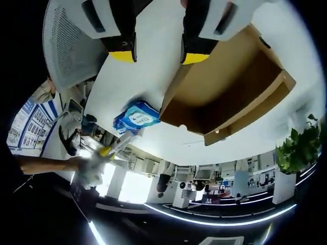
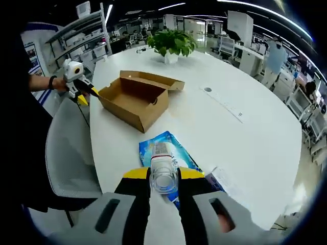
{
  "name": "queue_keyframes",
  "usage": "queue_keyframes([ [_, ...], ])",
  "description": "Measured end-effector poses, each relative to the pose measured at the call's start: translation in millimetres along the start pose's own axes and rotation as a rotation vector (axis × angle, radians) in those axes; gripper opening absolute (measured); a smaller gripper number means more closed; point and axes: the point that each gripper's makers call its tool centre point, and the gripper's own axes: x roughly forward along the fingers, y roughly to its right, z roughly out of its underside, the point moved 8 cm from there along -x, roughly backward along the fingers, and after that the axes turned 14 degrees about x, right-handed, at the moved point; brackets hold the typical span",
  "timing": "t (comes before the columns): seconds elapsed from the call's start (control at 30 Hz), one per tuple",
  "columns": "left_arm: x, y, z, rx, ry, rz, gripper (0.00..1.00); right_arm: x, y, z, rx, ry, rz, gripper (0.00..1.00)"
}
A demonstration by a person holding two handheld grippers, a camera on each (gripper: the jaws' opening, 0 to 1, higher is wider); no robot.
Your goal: Operate the shoe box by opening the lid, removing the specified soft item, and placing it in the target area until the item is outside and the box remains undamaged.
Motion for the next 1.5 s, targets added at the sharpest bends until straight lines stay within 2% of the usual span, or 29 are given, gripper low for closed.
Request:
queue_keyframes([
  [0.23,-6.5,-1.5,1.8,-0.036,0.033,-0.038,0.35,12.1,23.3,-21.8,-0.034,-0.062,0.039,0.17],
  [0.47,-11.3,-2.5,5.3,-0.062,0.047,-0.062,0.35,25.9,40.6,-36.2,-0.130,-0.164,0.077,0.17],
  [0.67,-17.1,-5.8,8.9,-0.074,0.051,-0.078,0.35,38.1,52.4,-36.9,-0.208,-0.282,0.108,0.17],
  [0.77,-18.8,-7.4,11.4,-0.083,0.047,-0.087,0.35,45.7,56.8,-36.9,-0.275,-0.350,0.121,0.17],
  [1.07,-21.0,-10.9,14.9,-0.093,0.039,-0.095,0.35,63.5,63.8,-44.8,-0.347,-0.424,0.128,0.17],
  [1.2,-20.7,-13.9,15.1,-0.097,0.038,-0.098,0.35,72.3,67.9,-44.6,-0.376,-0.474,0.146,0.17],
  [1.5,-19.3,-19.5,16.3,-0.103,0.037,-0.101,0.35,83.4,73.9,-43.8,-0.428,-0.542,0.136,0.17],
])
